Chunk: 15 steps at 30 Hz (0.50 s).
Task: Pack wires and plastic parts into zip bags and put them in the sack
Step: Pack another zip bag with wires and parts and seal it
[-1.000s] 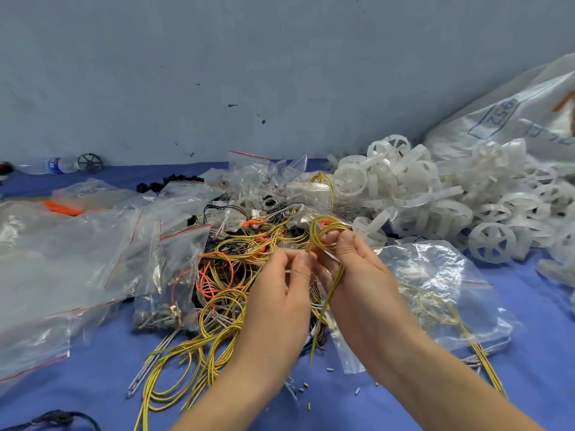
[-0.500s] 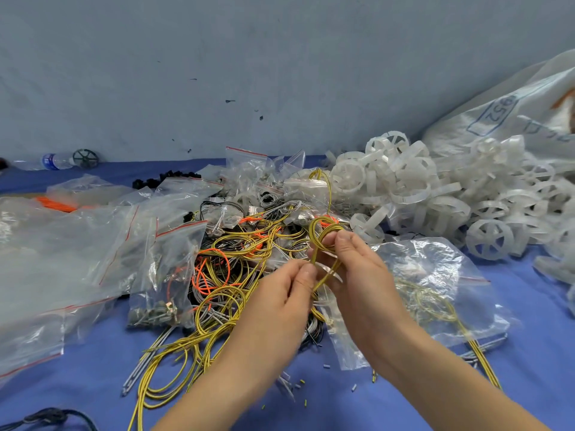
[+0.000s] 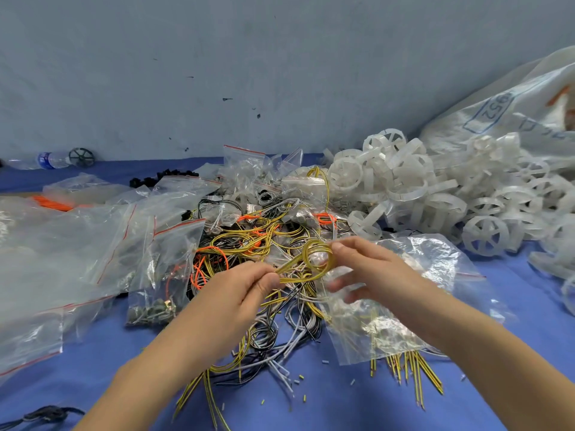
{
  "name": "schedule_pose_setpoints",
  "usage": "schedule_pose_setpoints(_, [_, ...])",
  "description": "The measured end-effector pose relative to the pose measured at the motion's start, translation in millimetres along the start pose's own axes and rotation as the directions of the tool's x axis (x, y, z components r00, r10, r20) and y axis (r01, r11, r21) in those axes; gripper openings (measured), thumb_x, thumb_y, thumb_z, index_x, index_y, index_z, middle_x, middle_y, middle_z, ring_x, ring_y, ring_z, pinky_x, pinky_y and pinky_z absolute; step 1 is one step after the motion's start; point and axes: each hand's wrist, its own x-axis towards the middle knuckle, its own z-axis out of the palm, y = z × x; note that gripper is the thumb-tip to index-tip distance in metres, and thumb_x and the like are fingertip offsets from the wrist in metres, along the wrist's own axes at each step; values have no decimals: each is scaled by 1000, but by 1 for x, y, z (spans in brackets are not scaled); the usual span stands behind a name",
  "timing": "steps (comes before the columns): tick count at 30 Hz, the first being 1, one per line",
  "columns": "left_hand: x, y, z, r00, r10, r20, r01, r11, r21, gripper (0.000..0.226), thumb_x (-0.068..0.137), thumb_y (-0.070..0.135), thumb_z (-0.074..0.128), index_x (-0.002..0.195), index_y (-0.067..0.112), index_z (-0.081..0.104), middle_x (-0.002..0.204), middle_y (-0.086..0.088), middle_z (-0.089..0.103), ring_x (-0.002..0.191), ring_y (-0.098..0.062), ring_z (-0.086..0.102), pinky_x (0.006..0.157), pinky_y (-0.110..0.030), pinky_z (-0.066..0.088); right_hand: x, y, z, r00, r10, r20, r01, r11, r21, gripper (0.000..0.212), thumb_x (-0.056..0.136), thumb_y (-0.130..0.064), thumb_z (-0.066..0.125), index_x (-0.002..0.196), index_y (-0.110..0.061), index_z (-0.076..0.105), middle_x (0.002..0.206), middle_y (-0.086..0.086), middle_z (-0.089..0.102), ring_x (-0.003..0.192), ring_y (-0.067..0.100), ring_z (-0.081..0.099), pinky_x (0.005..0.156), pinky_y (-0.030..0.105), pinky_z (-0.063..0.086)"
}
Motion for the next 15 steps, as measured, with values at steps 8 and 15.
schedule_pose_setpoints(8, [-4,-15,-5,904,-361,229,387,919,-78,31,101,38,44,86,31,70,56,1,31,46,-15,26,47,-28,21,-11,36,21,949,-312,-54,69,368,-927,54,87,-60,49,130,-37,26,117,-11,40,84,19,57,61,34,38])
schedule_pose_setpoints(15, [-3,-5,1,813,-429,394,565,747,-351,30,101,30,47,91,16,72,48,10,35,36,-8,24,37,-14,21,-9,36,21,911,-382,-157,81,538,-839,27,97,-32,42,124,-32,46,107,-13,51,88,18,58,72,35,44])
